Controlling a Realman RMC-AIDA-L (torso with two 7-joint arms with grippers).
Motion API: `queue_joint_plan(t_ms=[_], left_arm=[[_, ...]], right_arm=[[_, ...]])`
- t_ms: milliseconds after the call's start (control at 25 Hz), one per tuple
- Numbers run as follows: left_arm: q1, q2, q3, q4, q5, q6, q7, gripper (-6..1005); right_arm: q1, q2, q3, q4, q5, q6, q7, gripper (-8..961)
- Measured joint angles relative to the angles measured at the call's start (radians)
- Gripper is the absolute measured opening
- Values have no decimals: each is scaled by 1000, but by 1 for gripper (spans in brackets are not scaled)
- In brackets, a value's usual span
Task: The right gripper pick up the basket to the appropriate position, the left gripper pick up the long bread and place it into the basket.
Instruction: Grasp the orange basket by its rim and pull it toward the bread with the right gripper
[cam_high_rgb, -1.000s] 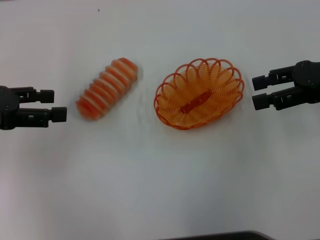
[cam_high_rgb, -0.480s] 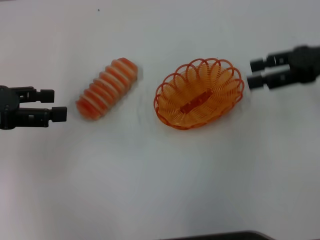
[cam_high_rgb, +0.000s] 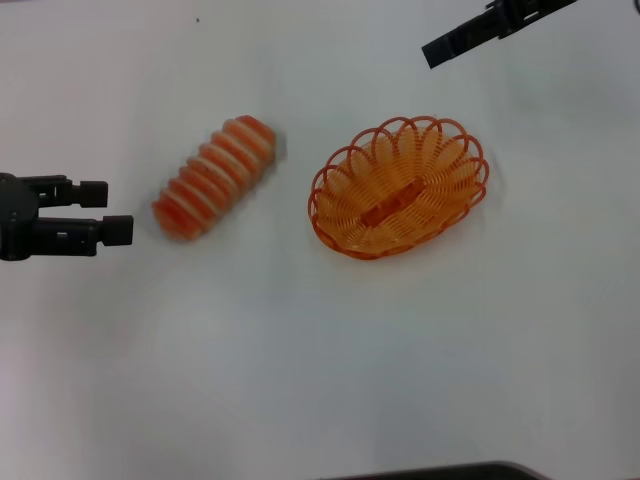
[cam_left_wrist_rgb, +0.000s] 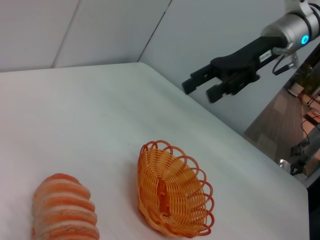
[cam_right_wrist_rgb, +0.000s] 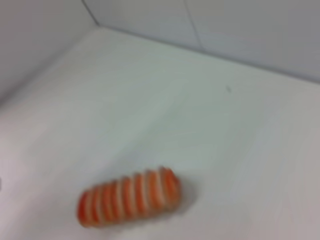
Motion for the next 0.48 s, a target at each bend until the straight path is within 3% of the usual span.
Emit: queue_joint_plan(t_ms=[160,480], left_arm=[[0,0,0,-5,0,-14,3,859],[-5,3,1,-7,0,-25,4,859]], right_arm=[[30,21,-89,30,-103,88,95,833],[45,34,-218,144,-156,183,153,834]])
